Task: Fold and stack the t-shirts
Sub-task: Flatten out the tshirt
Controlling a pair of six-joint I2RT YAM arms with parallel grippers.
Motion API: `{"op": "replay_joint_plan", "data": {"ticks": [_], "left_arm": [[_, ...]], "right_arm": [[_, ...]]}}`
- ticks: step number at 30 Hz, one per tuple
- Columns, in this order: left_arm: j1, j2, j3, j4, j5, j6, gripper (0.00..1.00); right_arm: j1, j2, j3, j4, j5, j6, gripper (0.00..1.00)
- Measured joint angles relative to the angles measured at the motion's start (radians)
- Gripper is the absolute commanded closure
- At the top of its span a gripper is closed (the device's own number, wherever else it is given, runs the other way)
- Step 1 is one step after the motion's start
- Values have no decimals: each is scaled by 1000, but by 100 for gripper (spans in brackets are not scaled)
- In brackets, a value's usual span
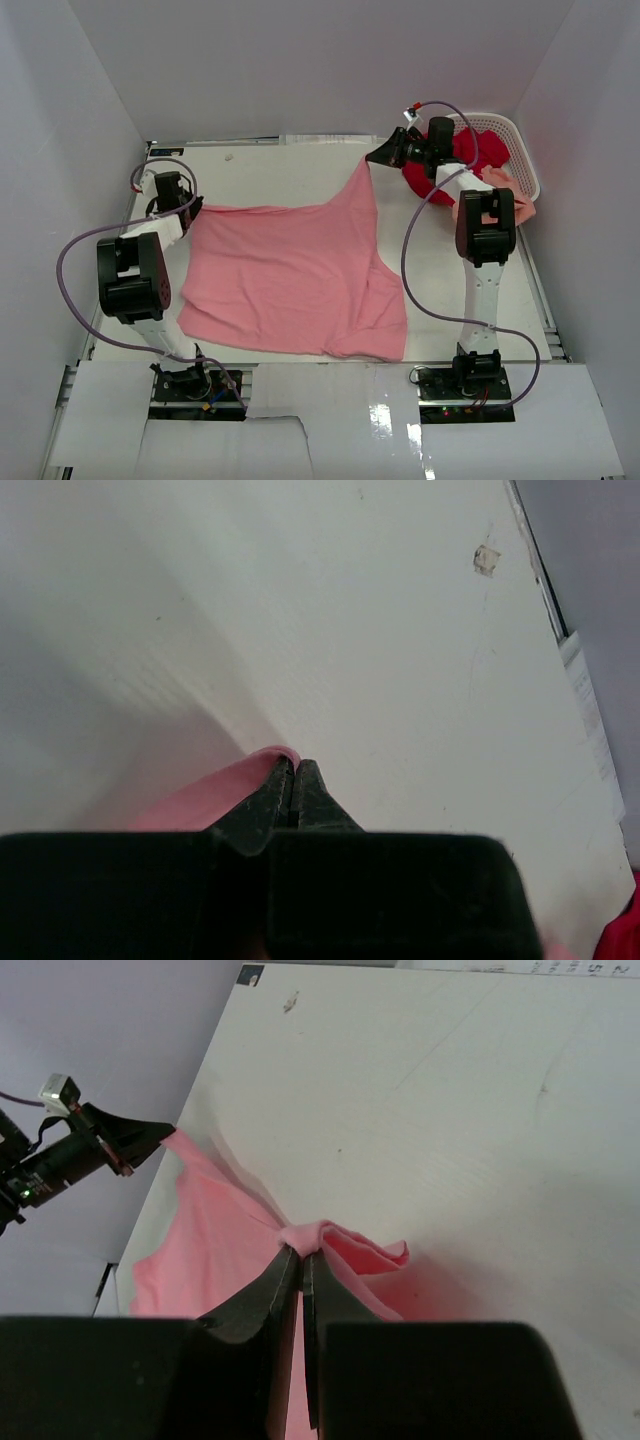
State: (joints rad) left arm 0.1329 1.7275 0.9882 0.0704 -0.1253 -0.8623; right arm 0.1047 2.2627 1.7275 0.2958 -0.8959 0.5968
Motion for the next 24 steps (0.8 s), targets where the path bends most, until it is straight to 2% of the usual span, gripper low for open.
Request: {"op": "replay_joint_plan", "data": {"ticks": [8, 10, 18, 24], "left_arm": [[10, 38, 157, -16, -38, 30, 100], [22, 39, 176, -19, -47, 35, 100], [68, 51, 183, -58, -71, 50, 100], [73, 78, 183, -49, -26, 50, 100]], "right_arm": [[40, 294, 385, -170, 19, -2, 92], [56, 337, 434, -191, 24, 1, 92], [90, 343, 344, -199, 49, 2, 92], [58, 230, 98, -214, 128, -60, 92]]}}
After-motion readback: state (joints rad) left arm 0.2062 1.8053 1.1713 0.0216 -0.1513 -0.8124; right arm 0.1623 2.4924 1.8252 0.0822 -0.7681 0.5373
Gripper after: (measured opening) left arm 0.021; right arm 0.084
